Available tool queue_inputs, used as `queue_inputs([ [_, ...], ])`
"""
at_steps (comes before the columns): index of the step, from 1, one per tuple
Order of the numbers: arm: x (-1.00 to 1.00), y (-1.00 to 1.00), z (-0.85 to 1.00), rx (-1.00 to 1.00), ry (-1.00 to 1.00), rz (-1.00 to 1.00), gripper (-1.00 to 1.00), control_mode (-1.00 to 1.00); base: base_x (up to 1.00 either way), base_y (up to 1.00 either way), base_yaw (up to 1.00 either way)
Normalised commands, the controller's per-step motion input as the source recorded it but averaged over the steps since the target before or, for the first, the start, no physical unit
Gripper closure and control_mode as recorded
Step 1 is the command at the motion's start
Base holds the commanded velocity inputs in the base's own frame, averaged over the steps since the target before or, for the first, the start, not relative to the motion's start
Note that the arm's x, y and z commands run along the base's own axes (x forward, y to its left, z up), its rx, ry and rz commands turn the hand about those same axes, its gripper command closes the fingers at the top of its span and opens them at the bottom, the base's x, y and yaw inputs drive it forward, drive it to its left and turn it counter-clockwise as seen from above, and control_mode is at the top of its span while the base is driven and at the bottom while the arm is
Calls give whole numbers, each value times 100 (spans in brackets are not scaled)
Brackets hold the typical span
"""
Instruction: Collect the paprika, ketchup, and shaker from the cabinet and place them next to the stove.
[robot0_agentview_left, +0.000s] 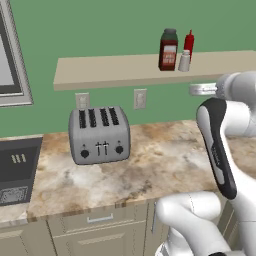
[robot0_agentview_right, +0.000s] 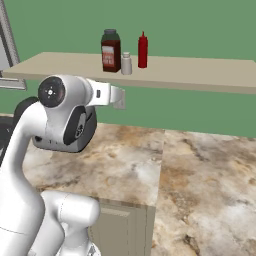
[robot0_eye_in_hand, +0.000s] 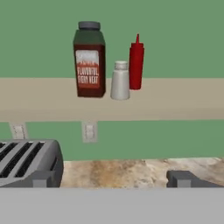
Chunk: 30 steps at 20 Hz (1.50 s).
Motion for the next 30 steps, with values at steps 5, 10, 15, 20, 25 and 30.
queue_inputs([
  [5, 19, -19, 30, 0, -3, -2, -100, -100, 0, 0, 0],
  [10, 20, -22, 31, 0, -2, 0, -100, -100, 0, 0, 0],
  [15, 18, -26, 21, 0, -4, 0, -100, -100, 0, 0, 0],
  [20, 19, -17, 8, 0, -1, 0, -100, -100, 0, 0, 0],
  [25, 43, 0, 0, 0, 2, 0, -100, -100, 0, 0, 0],
  [30, 48, 0, 1, 0, 0, 0, -100, -100, 0, 0, 0],
])
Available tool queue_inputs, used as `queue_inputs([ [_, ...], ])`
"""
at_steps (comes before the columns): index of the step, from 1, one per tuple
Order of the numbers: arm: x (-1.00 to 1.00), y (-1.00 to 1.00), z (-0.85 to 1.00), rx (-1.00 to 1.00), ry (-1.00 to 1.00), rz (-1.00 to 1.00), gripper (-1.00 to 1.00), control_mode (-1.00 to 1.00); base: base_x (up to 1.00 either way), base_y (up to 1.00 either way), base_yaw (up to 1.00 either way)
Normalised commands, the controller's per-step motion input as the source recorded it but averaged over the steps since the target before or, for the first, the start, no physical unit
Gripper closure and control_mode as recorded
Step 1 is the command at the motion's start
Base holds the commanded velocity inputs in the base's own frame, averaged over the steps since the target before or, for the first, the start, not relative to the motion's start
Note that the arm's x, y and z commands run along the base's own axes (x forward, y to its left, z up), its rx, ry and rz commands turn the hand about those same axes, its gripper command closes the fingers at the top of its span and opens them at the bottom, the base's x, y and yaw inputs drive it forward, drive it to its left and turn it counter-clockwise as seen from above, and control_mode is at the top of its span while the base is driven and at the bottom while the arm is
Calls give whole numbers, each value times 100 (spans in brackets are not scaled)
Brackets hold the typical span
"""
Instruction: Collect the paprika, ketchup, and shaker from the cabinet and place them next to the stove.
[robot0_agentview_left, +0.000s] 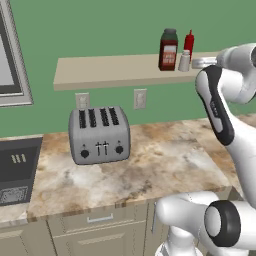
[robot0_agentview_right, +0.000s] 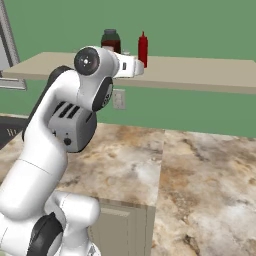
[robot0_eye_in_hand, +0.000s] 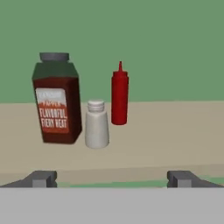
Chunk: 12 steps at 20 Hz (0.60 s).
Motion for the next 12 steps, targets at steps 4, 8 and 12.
queue_inputs([
  [4, 31, 0, 2, 0, 0, 5, -100, -100, 0, 0, 0],
  [8, 27, 1, 8, 0, -1, 10, -100, -100, 0, 0, 0],
  [12, 46, 0, 9, 0, 0, 12, -100, -100, 0, 0, 0],
])
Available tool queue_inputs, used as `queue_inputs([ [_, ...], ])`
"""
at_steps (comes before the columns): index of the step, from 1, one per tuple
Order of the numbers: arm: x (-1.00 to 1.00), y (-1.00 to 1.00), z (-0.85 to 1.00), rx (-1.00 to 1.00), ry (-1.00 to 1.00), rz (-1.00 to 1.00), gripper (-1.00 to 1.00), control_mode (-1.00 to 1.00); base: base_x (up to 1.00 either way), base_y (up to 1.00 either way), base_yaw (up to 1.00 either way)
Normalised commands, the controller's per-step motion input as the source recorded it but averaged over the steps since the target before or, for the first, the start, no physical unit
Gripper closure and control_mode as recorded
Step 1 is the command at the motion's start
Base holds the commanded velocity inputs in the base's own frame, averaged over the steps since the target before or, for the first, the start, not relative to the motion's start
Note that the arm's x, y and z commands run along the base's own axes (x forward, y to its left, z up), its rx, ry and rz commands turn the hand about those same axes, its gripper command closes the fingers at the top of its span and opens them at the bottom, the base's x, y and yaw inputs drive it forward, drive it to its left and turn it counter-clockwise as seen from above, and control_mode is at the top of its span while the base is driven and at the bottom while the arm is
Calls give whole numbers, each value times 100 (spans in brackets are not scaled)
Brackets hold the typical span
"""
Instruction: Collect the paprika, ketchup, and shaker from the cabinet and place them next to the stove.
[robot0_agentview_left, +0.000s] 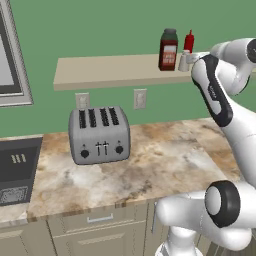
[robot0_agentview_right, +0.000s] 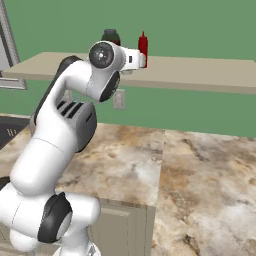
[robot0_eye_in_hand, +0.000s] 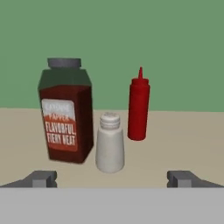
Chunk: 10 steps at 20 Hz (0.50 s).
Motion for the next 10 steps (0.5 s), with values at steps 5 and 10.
queue_inputs([
  [5, 42, 0, 1, 0, 0, 15, -100, -100, 0, 0, 0],
  [10, 32, 0, 0, 0, 0, 8, -100, -100, 0, 0, 0],
])
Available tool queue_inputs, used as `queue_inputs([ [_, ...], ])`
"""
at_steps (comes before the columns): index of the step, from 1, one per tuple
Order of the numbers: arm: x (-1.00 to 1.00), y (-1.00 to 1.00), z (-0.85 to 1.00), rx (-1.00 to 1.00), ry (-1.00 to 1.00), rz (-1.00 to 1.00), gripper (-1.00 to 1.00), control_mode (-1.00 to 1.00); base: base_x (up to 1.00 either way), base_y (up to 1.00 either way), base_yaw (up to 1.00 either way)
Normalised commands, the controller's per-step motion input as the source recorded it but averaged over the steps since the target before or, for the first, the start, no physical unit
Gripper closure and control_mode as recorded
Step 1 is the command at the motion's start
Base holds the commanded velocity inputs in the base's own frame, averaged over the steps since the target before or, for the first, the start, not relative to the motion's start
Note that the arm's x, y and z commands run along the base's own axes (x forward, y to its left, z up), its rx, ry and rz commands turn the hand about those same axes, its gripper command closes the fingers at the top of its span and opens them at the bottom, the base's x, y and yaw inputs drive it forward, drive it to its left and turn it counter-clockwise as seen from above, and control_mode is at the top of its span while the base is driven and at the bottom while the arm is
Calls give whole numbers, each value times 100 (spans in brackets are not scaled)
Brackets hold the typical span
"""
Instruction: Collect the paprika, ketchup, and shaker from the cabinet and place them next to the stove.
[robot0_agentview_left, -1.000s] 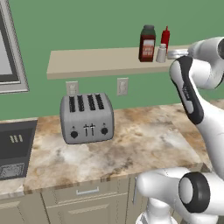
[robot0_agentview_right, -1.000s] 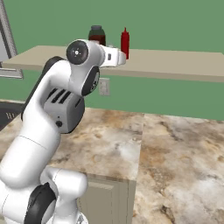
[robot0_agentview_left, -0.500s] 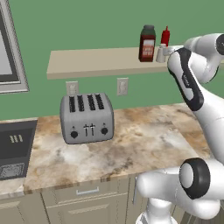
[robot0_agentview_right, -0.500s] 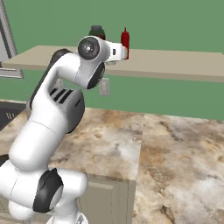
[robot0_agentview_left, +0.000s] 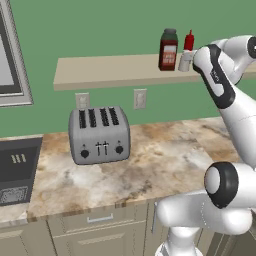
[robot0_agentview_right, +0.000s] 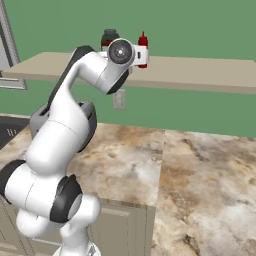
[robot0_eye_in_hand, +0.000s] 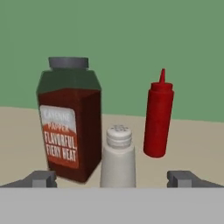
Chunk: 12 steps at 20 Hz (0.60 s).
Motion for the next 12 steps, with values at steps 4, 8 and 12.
queue_inputs([
  [4, 18, 0, 0, 0, 0, 3, -100, -100, 0, 0, 0],
  [8, 23, 0, 0, 0, 0, 1, -100, -100, 0, 0, 0],
  [12, 29, 0, -2, 0, 0, 2, -100, -100, 0, 0, 0],
])
